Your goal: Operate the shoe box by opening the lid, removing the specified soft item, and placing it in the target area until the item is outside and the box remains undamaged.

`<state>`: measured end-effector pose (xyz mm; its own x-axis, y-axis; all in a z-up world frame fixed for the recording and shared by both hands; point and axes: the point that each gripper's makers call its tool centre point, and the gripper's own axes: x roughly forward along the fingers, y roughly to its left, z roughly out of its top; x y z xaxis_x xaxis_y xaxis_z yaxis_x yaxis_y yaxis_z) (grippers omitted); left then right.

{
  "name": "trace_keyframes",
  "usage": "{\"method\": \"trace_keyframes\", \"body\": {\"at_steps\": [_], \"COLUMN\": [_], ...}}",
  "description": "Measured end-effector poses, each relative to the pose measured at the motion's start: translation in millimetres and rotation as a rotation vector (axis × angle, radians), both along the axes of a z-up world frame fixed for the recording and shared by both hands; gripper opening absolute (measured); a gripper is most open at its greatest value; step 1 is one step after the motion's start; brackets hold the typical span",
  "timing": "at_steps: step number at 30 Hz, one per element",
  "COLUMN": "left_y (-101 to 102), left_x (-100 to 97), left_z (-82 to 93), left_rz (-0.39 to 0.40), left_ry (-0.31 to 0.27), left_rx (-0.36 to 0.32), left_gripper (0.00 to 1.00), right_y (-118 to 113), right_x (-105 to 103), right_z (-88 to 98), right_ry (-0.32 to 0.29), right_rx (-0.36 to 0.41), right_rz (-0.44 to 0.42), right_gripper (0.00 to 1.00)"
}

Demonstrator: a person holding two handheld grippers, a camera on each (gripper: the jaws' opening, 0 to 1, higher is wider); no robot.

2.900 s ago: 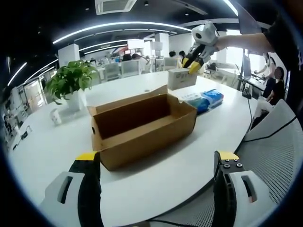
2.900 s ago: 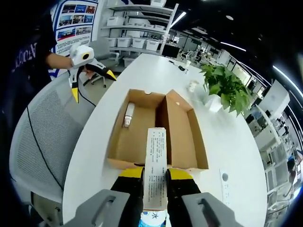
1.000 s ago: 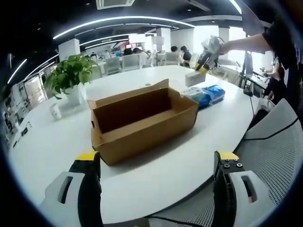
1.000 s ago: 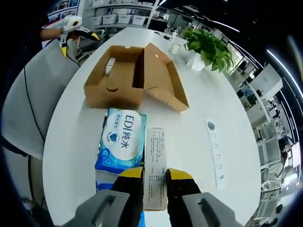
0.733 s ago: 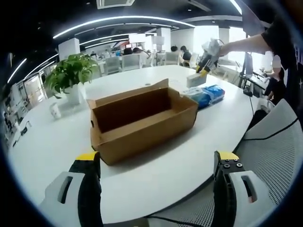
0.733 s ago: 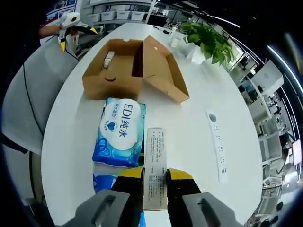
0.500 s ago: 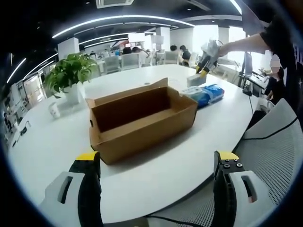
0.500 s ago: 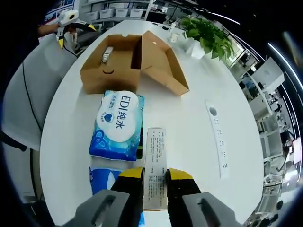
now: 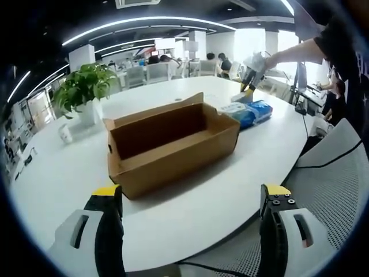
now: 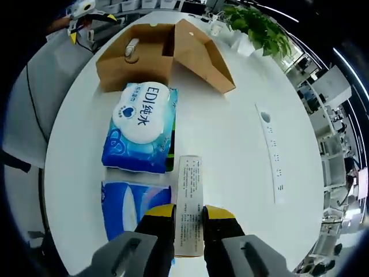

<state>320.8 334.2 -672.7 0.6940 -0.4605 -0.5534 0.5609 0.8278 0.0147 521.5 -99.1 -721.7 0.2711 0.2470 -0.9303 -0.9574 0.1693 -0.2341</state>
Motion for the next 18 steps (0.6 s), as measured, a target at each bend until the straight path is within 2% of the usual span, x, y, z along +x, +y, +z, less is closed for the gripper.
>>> {"method": "trace_keyframes", "body": {"at_steps": [7,15,18], "left_y": [-0.2,0.7,1.0], "left_x": [-0.3,-0.2,-0.2], "left_z": [-0.5,-1.1,-1.5], "left_rz": [-0.003,-0.001,-0.001], "left_ry": [0.002,0.003,0.004], "left_rx": [0.005,0.007,0.008], "left_gripper": [0.99,0.98,0.98], "right_y": [-9.8,-27.3,-29.4], "right_x": [-2.5,-3.7,-3.9], "right_z": [-4.4,-14.3,-15.3], "right_ry": [0.014,0.018,0.022], "right_rx": [-0.021,-0.104,-0.107], "right_rz": [-0.010,0.015,0.008], "right_gripper": [0.13,0.14,0.14]}}
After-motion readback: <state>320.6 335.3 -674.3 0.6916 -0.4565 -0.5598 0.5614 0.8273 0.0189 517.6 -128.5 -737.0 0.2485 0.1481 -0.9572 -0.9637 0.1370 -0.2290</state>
